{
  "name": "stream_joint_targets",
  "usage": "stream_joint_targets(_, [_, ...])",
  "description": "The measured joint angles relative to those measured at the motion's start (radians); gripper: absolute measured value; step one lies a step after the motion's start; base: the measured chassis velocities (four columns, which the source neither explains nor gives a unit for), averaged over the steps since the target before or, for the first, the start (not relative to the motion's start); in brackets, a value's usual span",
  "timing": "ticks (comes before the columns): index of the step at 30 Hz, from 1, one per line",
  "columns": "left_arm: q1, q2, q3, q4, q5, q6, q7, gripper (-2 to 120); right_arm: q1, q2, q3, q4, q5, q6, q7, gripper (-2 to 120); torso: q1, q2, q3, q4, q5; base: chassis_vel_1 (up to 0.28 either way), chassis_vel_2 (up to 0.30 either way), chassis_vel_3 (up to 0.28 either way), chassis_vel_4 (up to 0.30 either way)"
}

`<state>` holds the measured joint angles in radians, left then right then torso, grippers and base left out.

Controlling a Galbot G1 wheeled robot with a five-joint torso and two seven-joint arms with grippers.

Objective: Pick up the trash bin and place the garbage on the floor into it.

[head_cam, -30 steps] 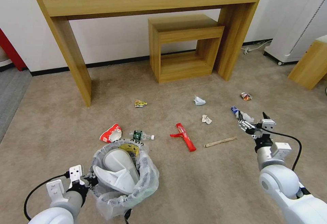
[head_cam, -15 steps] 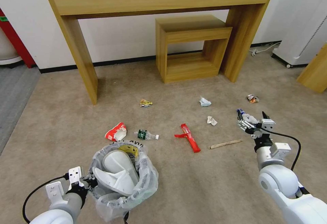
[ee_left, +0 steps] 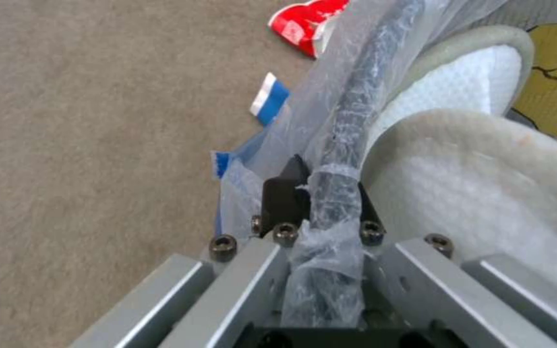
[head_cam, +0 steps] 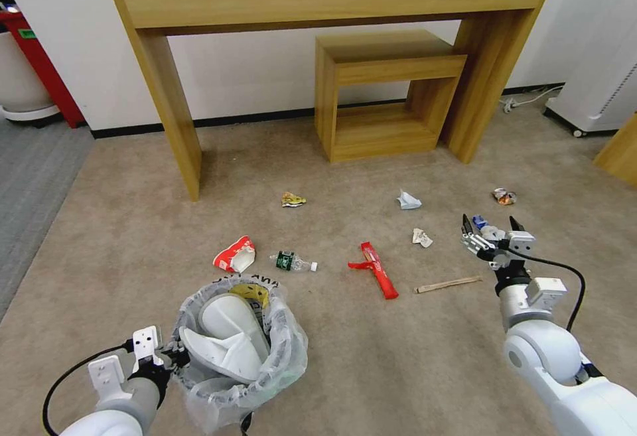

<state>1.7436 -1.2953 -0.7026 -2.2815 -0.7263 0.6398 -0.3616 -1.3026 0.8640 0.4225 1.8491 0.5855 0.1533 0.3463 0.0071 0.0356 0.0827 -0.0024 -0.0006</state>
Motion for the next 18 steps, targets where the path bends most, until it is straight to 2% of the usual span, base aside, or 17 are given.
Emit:
stream_joint_targets(6, [0.000,-0.001,-0.002,0.001,0.005,0.000,0.002,1,0.003,0.000,-0.001,-0.003,0.000,0.002,-0.005,100,0.000,0.000,0.000,0.0000,0.0000,0.000,0.000,0.000,0.000])
stream_joint_targets(18, [-0.004,0.002,-0.005,0.005,0.005,-0.001,0.002,1,0.010,0.002,-0.006,-0.010,-0.001,0.004,-0.009,99,0.000,0.000,0.000,0.0000,0.0000,0.057,0.063,0.051,0.054])
